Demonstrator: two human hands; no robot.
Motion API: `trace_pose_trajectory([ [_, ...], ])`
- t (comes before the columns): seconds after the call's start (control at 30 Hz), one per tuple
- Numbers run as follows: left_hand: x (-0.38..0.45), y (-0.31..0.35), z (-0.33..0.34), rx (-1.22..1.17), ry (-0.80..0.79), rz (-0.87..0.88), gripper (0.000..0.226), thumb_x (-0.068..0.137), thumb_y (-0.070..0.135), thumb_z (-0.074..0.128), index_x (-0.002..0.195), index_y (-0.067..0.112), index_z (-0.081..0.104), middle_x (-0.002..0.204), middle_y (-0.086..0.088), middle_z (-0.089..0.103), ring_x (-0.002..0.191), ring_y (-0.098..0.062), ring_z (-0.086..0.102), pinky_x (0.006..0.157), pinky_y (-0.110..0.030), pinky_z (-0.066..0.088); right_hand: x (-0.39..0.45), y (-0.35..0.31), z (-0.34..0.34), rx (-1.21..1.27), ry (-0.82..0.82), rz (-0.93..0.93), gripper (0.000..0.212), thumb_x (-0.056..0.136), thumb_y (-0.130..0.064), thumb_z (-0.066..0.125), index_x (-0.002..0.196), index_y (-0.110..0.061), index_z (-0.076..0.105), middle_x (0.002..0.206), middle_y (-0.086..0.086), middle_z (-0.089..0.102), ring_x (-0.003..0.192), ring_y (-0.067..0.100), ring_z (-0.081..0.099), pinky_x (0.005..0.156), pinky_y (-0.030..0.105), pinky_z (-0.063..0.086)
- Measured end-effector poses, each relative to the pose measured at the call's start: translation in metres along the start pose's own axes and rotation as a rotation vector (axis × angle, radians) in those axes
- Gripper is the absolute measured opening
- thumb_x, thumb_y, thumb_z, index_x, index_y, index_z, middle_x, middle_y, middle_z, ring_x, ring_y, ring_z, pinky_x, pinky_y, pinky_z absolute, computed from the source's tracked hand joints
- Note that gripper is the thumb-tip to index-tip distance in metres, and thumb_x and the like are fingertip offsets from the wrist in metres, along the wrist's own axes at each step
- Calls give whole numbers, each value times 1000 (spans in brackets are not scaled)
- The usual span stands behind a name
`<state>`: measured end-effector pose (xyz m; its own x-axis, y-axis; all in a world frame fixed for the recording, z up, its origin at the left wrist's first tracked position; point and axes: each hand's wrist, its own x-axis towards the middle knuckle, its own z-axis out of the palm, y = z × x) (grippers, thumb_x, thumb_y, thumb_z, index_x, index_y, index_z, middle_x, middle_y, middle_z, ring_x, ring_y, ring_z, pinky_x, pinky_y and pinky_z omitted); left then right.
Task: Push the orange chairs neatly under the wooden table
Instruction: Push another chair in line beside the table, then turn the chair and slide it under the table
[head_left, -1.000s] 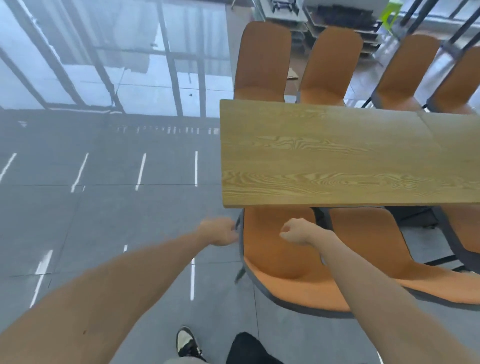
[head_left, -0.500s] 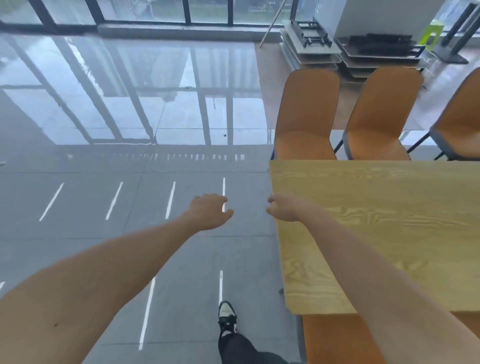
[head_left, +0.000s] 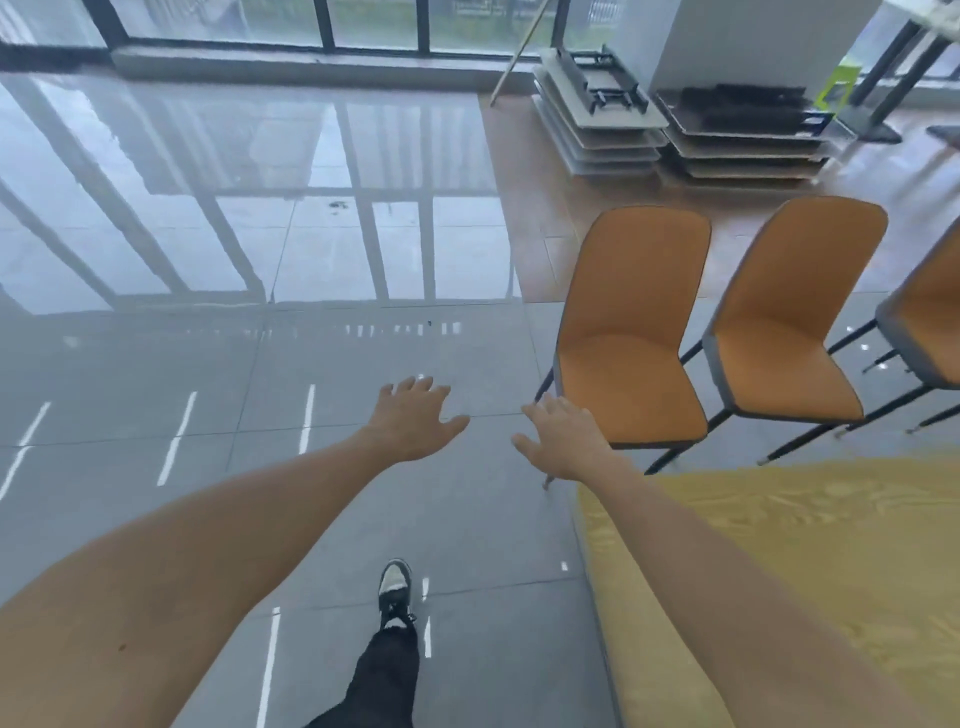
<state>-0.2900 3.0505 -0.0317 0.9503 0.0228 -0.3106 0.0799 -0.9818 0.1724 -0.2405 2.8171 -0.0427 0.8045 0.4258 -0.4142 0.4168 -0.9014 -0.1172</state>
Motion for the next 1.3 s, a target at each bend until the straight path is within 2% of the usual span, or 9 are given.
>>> trace_pose_trajectory([
  [0.2,168,-11,-51,60,-137,167,72,94,71,34,147,22,43,150,-4,45,143,-28,33,116,-51,23,116,33,-66,72,-171,165,69,97,-63,29,154,-25,24,164,10,15,149,33,9,116,60,14],
  [0.33,278,6,-94,111,-221,297,76,92,73,35,148,22,44,151,-6,46,142,-28,36,115,-50,24,187,77,-107,203,-243,245,69,94,-65,34,150,-25,32,160,10,24,145,34,18,113,59,20],
  [0.7,616,144,-175,362,-551,642,72,96,66,48,148,17,46,156,-5,43,141,-24,40,112,-37,33,385,303,-199,520,-266,505,80,90,-70,43,154,-24,28,162,0,26,146,27,28,116,48,29],
  [0.83,710,203,-207,358,-528,787,66,96,66,47,140,18,56,142,-6,57,125,-24,54,104,-38,45,424,373,-242,598,-207,614,78,91,-68,43,154,-24,29,162,-1,26,146,26,27,117,49,28],
  [0.97,803,271,-227,362,-472,916,72,95,68,45,150,22,44,155,-1,45,140,-23,43,110,-38,36,456,436,-269,642,-157,723,78,93,-68,41,155,-23,26,163,-2,22,148,24,22,119,46,24],
  [1.1,881,341,-231,403,-369,1110,76,96,70,39,153,19,39,155,-5,46,139,-28,44,111,-47,39,478,479,-276,737,-67,910,76,93,-68,38,154,-24,28,162,-3,26,147,23,25,117,45,26],
  [1.17,905,370,-229,424,-367,1240,75,97,68,37,153,18,37,155,-6,44,141,-28,41,113,-48,37,485,485,-275,790,2,1014,64,95,-63,39,146,-25,42,152,-2,41,142,25,35,111,43,35],
  [1.23,922,396,-226,454,-358,1398,72,99,65,37,153,17,36,156,-7,41,144,-28,35,115,-47,31,490,484,-269,805,155,1147,39,95,-56,40,115,-28,57,118,-7,57,125,29,52,93,41,47],
  [1.3,931,422,-223,473,-363,1527,69,100,63,36,152,16,37,154,-9,41,143,-29,34,115,-46,28,494,476,-265,851,290,1289,42,96,-51,39,122,-23,54,122,-1,55,122,28,51,94,45,47],
])
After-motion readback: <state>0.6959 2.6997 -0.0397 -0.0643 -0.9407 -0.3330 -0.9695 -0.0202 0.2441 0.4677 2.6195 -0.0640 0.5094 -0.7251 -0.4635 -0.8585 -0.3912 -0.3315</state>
